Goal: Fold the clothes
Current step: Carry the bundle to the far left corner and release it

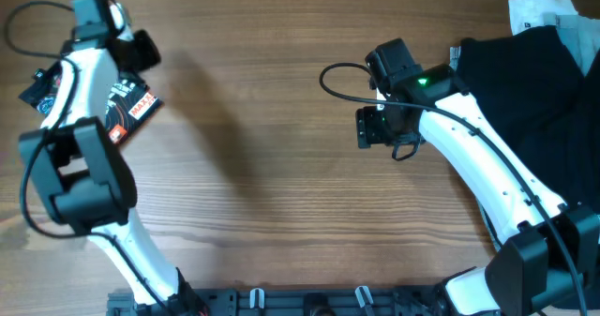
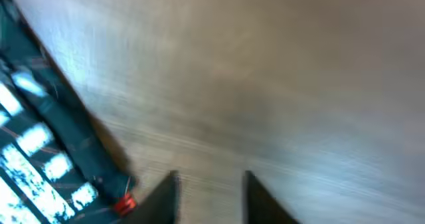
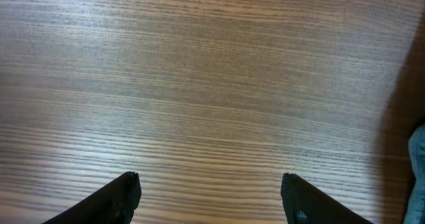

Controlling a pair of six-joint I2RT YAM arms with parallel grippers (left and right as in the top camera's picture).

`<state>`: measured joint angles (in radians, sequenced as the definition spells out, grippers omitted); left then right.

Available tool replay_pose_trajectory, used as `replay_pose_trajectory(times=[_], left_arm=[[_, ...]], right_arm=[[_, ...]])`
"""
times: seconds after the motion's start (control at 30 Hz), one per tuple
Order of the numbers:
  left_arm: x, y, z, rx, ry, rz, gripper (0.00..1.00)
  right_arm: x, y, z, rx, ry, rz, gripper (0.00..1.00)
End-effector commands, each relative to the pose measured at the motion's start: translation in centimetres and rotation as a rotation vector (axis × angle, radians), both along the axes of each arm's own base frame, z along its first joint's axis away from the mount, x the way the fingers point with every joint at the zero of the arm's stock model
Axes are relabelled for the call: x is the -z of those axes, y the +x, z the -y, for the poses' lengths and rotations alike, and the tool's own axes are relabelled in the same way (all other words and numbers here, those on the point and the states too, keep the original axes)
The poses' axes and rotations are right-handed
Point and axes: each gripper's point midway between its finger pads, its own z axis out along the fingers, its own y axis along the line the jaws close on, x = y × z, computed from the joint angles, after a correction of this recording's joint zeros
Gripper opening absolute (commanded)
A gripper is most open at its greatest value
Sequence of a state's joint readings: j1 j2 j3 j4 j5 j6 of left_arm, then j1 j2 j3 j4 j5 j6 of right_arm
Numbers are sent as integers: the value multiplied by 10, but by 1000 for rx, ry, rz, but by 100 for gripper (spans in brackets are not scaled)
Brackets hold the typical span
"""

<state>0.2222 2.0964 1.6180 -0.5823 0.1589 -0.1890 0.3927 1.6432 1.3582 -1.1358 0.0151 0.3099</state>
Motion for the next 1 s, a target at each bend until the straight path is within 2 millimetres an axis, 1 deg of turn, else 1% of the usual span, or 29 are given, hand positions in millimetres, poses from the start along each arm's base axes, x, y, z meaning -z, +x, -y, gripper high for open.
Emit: replay_pose_trajectory(times=[0.0, 0.1, 0.17, 0.2, 0.23, 0.3, 0.4, 0.47, 0.57, 0.6, 0.67, 0.73, 0.77, 0.83, 0.87, 0.93, 0.97], left_arm=[[41, -22, -23, -121, 111, -163, 22], [59, -43, -23, -122, 92, -266, 25], [69, -60, -20, -118, 81, -332, 33], [75, -76, -17, -116, 72, -389, 32], [79, -89, -15, -115, 63, -442, 27], [85, -115, -17, -123, 61, -533, 21], [85, -154, -42, -183, 89, -669, 20], [84, -167, -56, -223, 67, -700, 20], [83, -189, -84, -310, 17, -730, 21], [84, -188, -86, -324, -27, -713, 23], [85, -180, -81, -271, -94, -666, 23], [85, -180, -84, -254, -76, -665, 25], [84, -179, -81, -254, -94, -658, 25], [83, -170, -67, -224, -162, -626, 24], [80, -165, -57, -177, -195, -604, 23], [63, -151, -29, -69, -284, -531, 19], [48, -143, -14, -23, -319, -482, 16]], right_arm=[[-7, -1, -3, 3, 22, 10, 73], [-7, 0, -3, 3, 23, 11, 73], [-7, 0, -3, 3, 23, 10, 73], [-7, 0, -3, 3, 22, 10, 73], [-7, -1, -3, 3, 22, 8, 73], [-7, -1, -3, 3, 21, 6, 73], [-7, -2, -3, 1, 20, 6, 73], [-7, -2, -2, 1, 19, 3, 73], [-7, -2, -3, 1, 19, 4, 73], [-7, -2, -3, 1, 19, 4, 73], [-7, -2, -3, 1, 19, 5, 73], [-7, -2, -2, 0, 18, 2, 73], [-7, -2, -2, 0, 18, 2, 73], [-7, -2, -3, 0, 19, 5, 73], [-7, -1, -3, 0, 20, 9, 73], [-7, 0, -3, 0, 19, 13, 73], [-7, 1, -2, 1, 15, 15, 74]])
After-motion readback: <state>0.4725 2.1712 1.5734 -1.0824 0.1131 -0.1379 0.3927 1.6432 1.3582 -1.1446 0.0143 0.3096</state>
